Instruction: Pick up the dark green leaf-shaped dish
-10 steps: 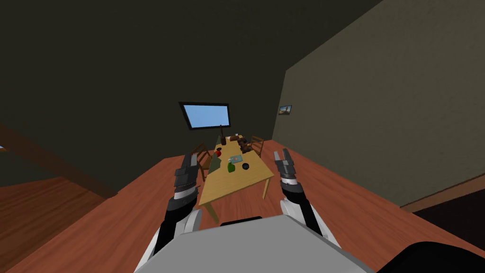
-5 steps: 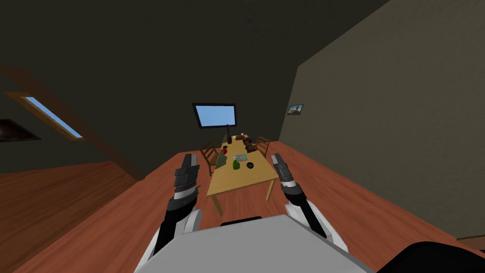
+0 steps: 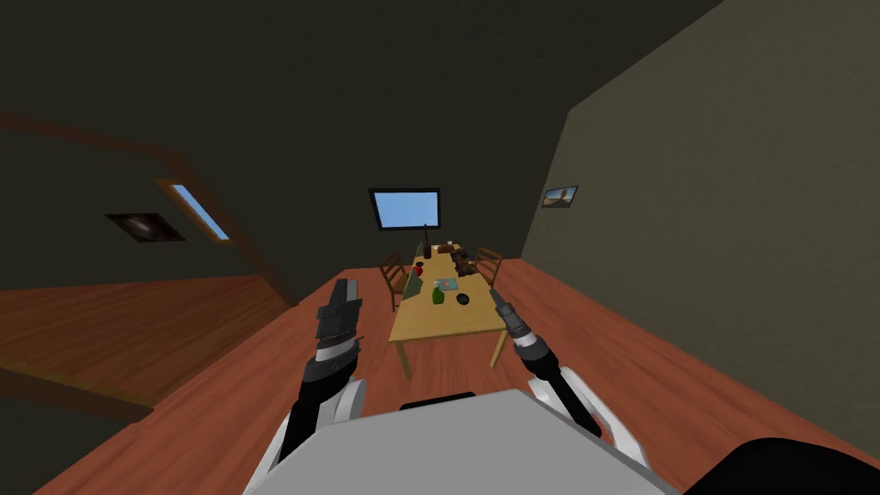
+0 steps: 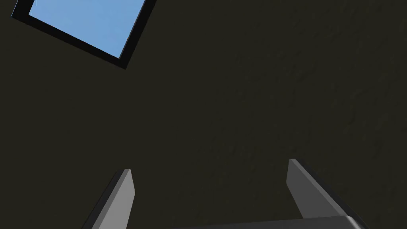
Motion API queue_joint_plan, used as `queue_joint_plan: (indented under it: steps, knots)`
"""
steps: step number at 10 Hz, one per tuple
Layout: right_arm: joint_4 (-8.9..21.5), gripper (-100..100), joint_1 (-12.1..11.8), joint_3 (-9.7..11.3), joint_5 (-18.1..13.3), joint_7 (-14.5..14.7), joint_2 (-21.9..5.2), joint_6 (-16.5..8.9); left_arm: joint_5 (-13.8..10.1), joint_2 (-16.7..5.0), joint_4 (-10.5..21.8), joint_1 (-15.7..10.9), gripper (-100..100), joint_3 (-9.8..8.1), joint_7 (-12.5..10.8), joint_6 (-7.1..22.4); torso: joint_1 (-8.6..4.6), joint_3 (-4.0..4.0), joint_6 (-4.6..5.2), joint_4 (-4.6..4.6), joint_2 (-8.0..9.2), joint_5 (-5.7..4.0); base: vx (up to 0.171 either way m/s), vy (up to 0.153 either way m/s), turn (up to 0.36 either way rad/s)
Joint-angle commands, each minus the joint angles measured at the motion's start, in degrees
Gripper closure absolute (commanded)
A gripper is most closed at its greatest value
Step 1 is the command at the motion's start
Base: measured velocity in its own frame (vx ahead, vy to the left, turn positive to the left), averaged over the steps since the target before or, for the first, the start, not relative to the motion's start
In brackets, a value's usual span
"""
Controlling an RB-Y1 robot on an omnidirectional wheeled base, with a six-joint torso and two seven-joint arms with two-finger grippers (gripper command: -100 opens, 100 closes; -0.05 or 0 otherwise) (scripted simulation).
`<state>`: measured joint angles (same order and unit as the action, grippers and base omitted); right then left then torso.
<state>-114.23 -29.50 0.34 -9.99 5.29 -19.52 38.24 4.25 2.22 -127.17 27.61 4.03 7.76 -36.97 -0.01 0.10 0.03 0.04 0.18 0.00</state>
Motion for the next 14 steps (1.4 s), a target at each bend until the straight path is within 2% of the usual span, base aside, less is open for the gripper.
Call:
queue_joint_plan:
  steps: [1,2,4,5,6,7,8,9,11,12,13,14]
  knots:
    - [2.86,-100,-0.04,-0.23,-2.86,1.31,-2.86,0.09,0.0,0.0,0.0,0.0,0,0.0,0.0,0.0,0.0,0.0,0.0,0.0,0.0,0.0,-0.064,0.024,0.199]
    - [3.01,-100,-0.04,-0.23,-3.46,1.31,-3.47,0.09,0.0,0.0,0.0,-0.01,0,0.01,0.0,0.0,0.02,0.02,-0.04,0.01,0.04,0.01,-0.045,0.012,0.143]
    - [7.35,-100,-0.17,-0.29,-7.43,3.25,-7.25,0.45,0.0,0.0,0.0,-0.01,0,0.01,0.0,0.0,0.01,-0.02,-0.05,0.0,-0.03,0.0,-0.044,0.024,0.343]
    - [7.76,-100,-0.17,-0.29,-8.45,3.25,-7.63,0.45,0.0,0.0,0.0,-0.01,0,0.01,0.0,0.0,0.04,0.0,-0.05,0.0,-0.01,0.01,-0.035,0.013,0.129]
    - [9.41,-100,-0.2,-0.31,-10.54,4.23,-9.64,0.54,0.0,0.0,0.0,0.0,0,0.0,0.0,0.0,-0.01,-0.01,0.01,0.0,-0.03,0.0,-0.032,0.024,0.235]
    - [10.32,-100,-0.2,-0.31,-11.04,4.23,-9.64,0.54,0.0,0.0,0.0,-0.01,0,0.0,0.0,0.0,0.01,-0.04,-0.05,-0.01,-0.07,0.0,-0.023,0.016,0.134]
    - [12.62,-100,-0.2,-0.31,-13.3,5.22,-11.6,0.58,0.0,0.0,0.0,0.01,0,0.0,0.0,0.0,-0.01,-0.05,0.01,-0.01,-0.09,0.0,-0.027,0.021,0.31]
    - [13.0,-100,-0.2,-0.31,-13.68,5.22,-11.6,0.58,0.0,0.0,0.0,-0.01,0,0.0,0.0,0.0,0.0,-0.05,-0.04,-0.01,-0.09,0.0,-0.018,0.012,0.151]
    - [17.13,-100,-0.09,-0.23,-17.75,7.18,-15.28,0.43,0.0,0.0,0.0,0.0,0,0.0,0.0,0.0,-0.01,-0.07,-0.04,-0.02,-0.12,0.0,-0.02,0.029,0.332]
    - [18.68,-100,-0.09,-0.23,-19.02,7.18,-15.31,0.43,0.0,0.0,0.0,0.0,0,0.0,0.0,0.0,0.03,-0.07,-0.03,-0.02,-0.12,0.01,-0.019,0.024,0.161]
    - [21.26,-100,0.04,-0.16,-21.0,8.14,-17.06,0.23,0.0,0.0,0.0,0.01,0,-0.01,0.0,0.0,0.01,-0.06,0.02,-0.02,-0.12,0.0,-0.014,0.029,0.328]
    - [21.68,-100,0.04,-0.16,-21.7,8.14,-17.06,0.23,0.0,0.0,0.0,0.0,0,0.0,0.0,0.0,0.01,-0.07,-0.03,-0.02,-0.13,0.01,-0.007,0.012,0.13]
